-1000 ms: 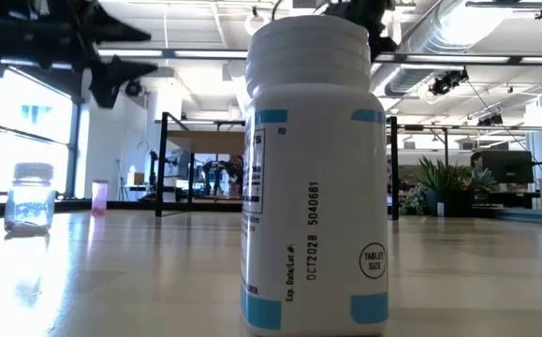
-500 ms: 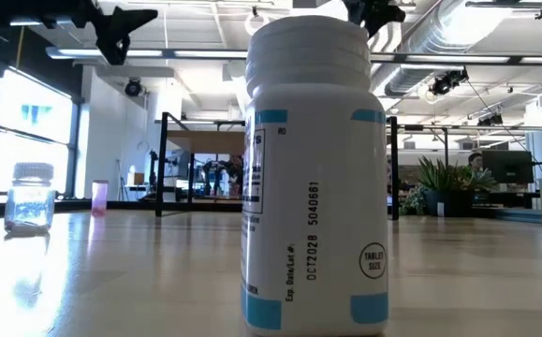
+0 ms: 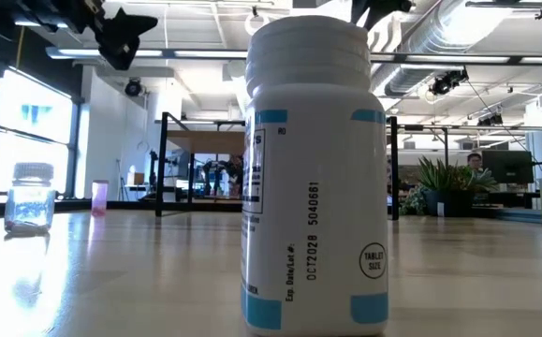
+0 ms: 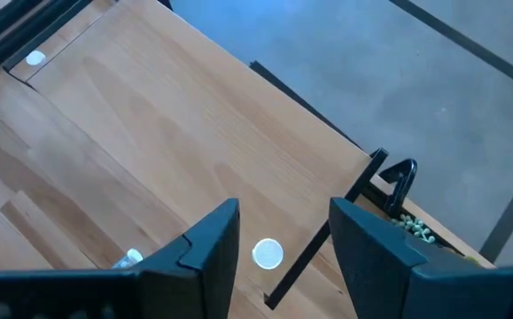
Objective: Pick and place medicine bottles onto shelf by color
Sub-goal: Put the transparent medicine bottle on the shelf
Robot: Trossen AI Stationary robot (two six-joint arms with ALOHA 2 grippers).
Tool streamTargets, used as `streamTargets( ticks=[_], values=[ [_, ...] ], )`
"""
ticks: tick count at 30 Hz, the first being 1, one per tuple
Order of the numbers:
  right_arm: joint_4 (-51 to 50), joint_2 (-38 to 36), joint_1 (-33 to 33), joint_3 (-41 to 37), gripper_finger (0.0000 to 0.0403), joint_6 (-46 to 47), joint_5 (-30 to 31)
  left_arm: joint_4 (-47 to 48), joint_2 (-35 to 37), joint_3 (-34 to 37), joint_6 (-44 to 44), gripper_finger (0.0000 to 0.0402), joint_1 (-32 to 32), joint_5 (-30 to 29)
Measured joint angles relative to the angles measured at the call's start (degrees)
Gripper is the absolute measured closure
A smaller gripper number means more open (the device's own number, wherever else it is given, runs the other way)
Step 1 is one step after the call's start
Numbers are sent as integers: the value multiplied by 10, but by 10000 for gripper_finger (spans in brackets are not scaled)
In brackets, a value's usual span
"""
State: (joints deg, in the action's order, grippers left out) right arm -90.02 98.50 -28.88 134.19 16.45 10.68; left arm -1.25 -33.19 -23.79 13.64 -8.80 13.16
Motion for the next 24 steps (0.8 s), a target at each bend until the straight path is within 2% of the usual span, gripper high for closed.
streamTargets(
  ticks=[5, 8, 11, 17, 24],
  values=[
    [0, 0, 0, 0, 236, 0, 0, 50, 0, 0, -4, 161, 45, -52],
    [0, 0, 0, 0, 236, 0, 0, 73, 0, -5, -3, 161, 70, -54],
    [0, 0, 0, 0, 236, 0, 0, 146, -5, -40, 4, 161, 96, -68],
    [0, 0, 0, 0, 236, 0, -1, 332, -34, -138, -8, 161, 147, -145],
    [0, 0, 0, 0, 236, 0, -1, 412, -83, -170, -15, 161, 202, -159]
  ],
)
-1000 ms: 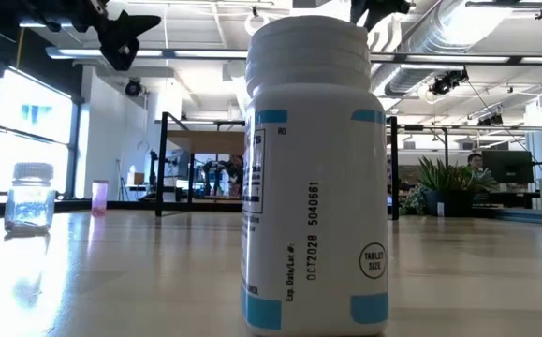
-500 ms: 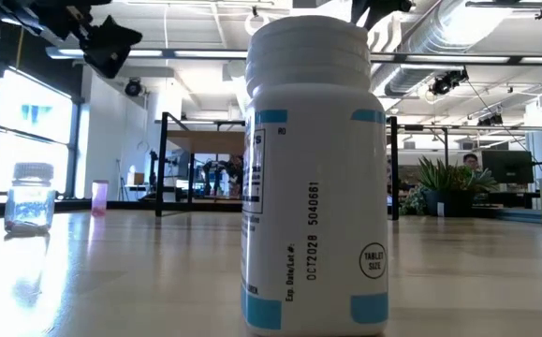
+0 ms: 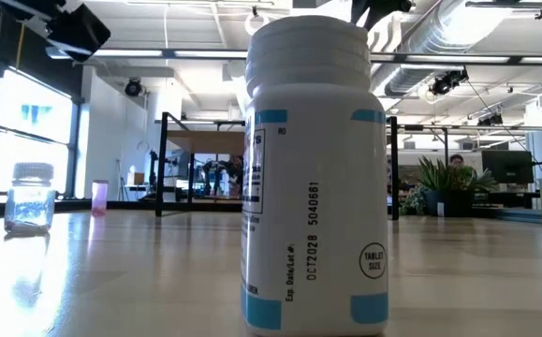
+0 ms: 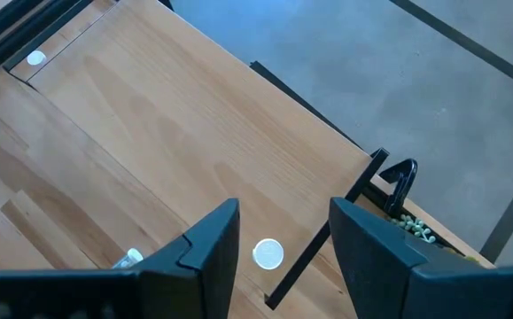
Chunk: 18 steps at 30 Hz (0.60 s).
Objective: Pick and place medicine bottles onto shelf by color
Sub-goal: Put the transparent medicine bottle on the shelf
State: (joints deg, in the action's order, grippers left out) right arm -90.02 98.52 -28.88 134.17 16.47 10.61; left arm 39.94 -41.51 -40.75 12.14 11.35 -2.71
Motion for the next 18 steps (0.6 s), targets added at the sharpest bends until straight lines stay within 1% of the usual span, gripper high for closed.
streamTargets(
  ticks=[3, 8, 14, 18],
  values=[
    [0, 0, 0, 0, 236, 0, 0, 17, -27, 0, -15, 161, 25, -14],
    [0, 0, 0, 0, 236, 0, 0, 32, -79, 0, -51, 161, 57, -59],
    [0, 0, 0, 0, 236, 0, 0, 32, -141, 0, -68, 161, 75, -58],
    [0, 0, 0, 0, 236, 0, 0, 31, -179, 0, -68, 161, 80, -47]
  ],
)
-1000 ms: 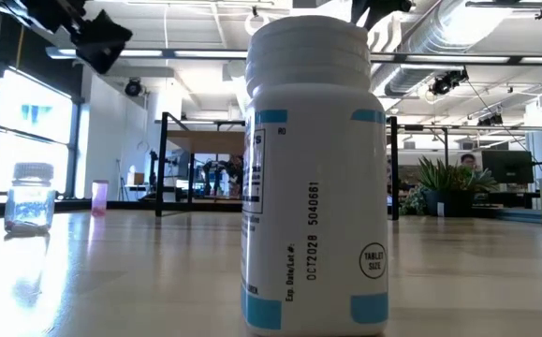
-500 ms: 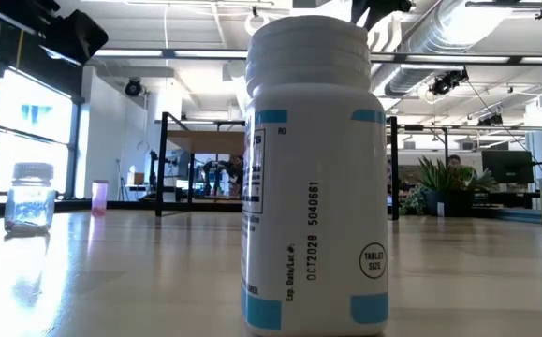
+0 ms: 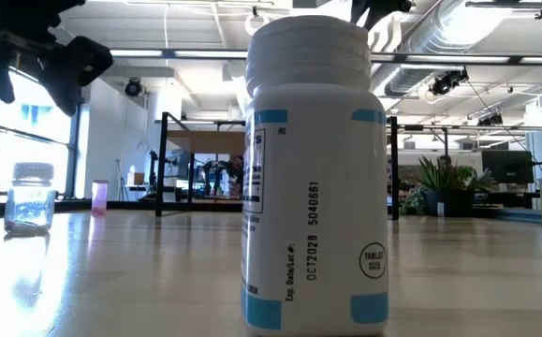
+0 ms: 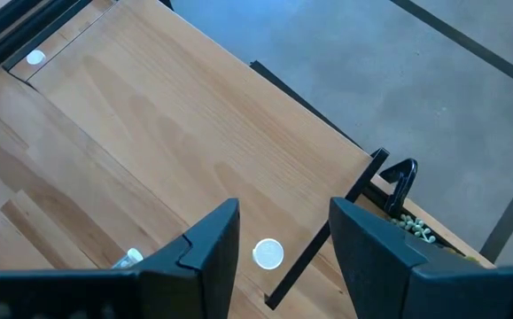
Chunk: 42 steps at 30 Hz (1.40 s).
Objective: Pick and place medicine bottles onto shelf by color
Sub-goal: Put the transparent medicine bottle on the shelf
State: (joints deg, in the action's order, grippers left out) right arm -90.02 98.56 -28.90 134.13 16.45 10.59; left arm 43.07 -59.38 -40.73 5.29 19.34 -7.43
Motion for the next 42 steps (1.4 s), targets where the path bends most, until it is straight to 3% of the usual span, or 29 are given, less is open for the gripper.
streamTargets(
  ticks=[30, 42],
  values=[
    [0, 0, 0, 0, 236, 0, 0, -42, -178, 1, 1, 164, -21, 27],
    [0, 0, 0, 0, 236, 0, 0, -55, -183, 0, 1, 263, -21, 36]
  ],
)
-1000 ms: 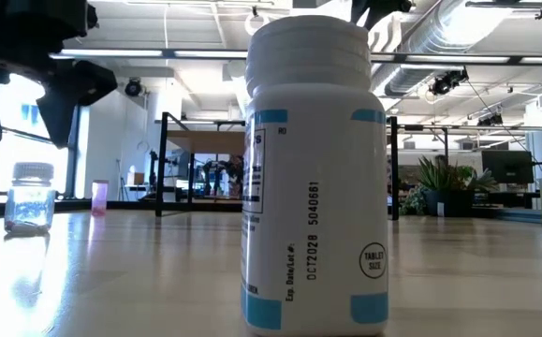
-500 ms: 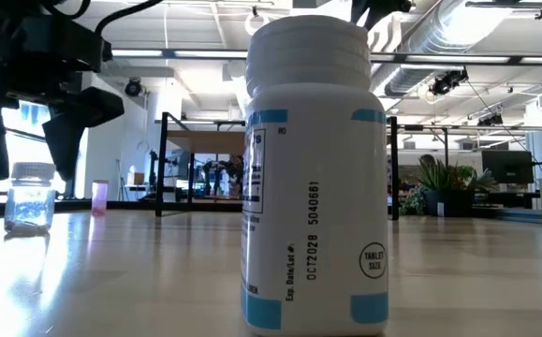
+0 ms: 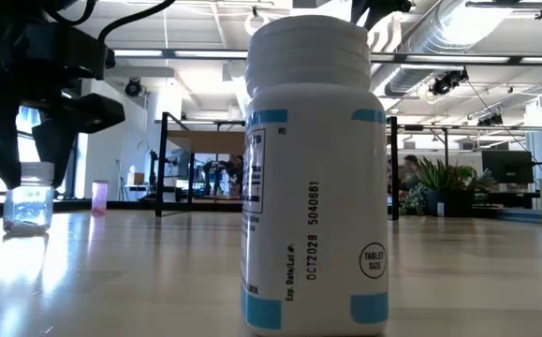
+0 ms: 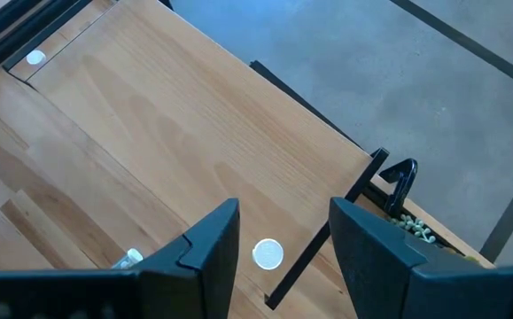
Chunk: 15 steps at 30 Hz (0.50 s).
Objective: Pick and place medicine bottles onto shelf by color
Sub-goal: Put the transparent medicine bottle on the shelf
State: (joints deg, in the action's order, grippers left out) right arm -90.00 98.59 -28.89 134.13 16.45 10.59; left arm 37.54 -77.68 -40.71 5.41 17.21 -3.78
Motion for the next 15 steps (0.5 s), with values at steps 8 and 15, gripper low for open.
streamTargets(
  ticks=[8, 15],
  values=[
    [0, 0, 0, 0, 236, -10, 0, 13, 0, -11, 34, 271, -10, 5],
    [0, 0, 0, 0, 236, -36, 0, 82, 0, -92, 8, 264, -70, -21]
  ],
)
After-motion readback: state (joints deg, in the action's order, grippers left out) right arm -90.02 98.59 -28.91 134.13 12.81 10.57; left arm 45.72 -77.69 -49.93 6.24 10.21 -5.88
